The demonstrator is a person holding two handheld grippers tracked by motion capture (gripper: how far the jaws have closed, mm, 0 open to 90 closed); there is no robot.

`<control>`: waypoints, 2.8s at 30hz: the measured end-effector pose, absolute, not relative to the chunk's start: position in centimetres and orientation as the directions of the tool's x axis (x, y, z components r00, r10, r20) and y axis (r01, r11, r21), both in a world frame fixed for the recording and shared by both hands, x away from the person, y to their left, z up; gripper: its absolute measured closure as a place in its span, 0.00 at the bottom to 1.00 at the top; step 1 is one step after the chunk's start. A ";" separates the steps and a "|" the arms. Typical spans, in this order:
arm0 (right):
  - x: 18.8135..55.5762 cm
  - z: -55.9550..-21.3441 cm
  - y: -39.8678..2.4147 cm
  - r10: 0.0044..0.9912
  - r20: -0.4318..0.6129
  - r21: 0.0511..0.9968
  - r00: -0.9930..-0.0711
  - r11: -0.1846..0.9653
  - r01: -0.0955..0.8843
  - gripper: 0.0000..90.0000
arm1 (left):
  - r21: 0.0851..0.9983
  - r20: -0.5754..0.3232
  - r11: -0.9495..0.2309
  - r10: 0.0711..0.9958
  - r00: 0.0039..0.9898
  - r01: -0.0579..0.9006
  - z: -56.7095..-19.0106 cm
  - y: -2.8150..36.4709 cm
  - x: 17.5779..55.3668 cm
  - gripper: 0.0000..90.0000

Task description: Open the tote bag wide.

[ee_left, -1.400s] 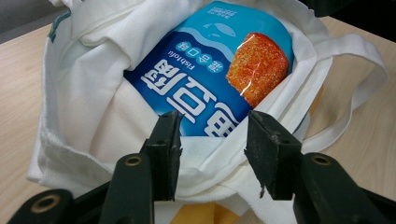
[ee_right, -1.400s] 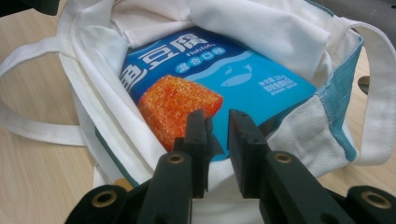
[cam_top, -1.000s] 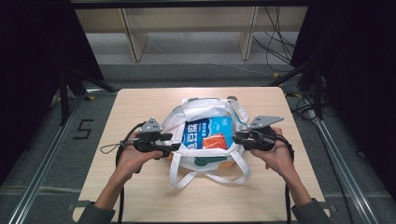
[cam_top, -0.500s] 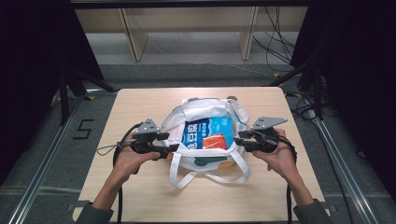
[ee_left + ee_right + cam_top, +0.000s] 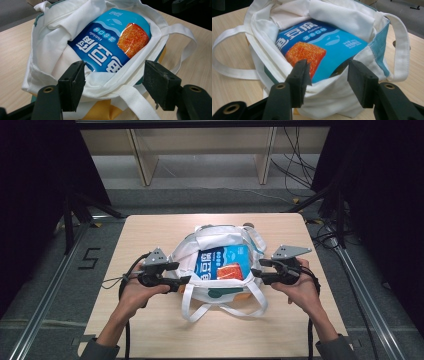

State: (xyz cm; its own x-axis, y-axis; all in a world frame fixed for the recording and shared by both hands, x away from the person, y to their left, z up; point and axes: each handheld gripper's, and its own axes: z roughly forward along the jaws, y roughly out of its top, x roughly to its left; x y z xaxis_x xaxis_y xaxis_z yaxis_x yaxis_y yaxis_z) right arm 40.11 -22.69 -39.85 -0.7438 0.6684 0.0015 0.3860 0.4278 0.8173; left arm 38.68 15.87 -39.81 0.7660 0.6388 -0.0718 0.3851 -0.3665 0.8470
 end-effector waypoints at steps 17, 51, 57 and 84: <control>39.4 -39.9 -23.3 0.675 -0.014 0.820 -0.738 0.430 0.377 0.50 | 0.852 -0.072 -0.358 0.641 0.764 0.381 -39.5 16.2 37.3 0.32; 36.0 -41.2 -25.0 0.719 0.020 0.825 -0.695 0.381 0.418 0.40 | 0.858 -0.088 -0.338 0.644 0.760 0.387 -41.3 17.6 33.6 0.30; 35.5 -41.7 -25.0 0.716 0.020 0.820 -0.698 0.388 0.421 0.39 | 0.854 -0.092 -0.345 0.638 0.764 0.391 -41.9 17.8 33.1 0.30; 32.5 -43.8 -26.2 0.735 0.067 0.814 -0.675 0.351 0.463 0.38 | 0.860 -0.123 -0.315 0.636 0.762 0.402 -44.0 18.5 31.5 0.28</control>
State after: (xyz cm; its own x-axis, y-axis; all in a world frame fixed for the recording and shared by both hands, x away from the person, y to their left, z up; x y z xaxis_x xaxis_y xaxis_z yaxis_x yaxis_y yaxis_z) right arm 32.46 -26.24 -43.81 -0.6750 0.7347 0.0673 0.4630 0.3509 0.8139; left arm 31.52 18.51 -44.02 0.7621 0.6356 -0.1230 0.4016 -0.3152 0.8599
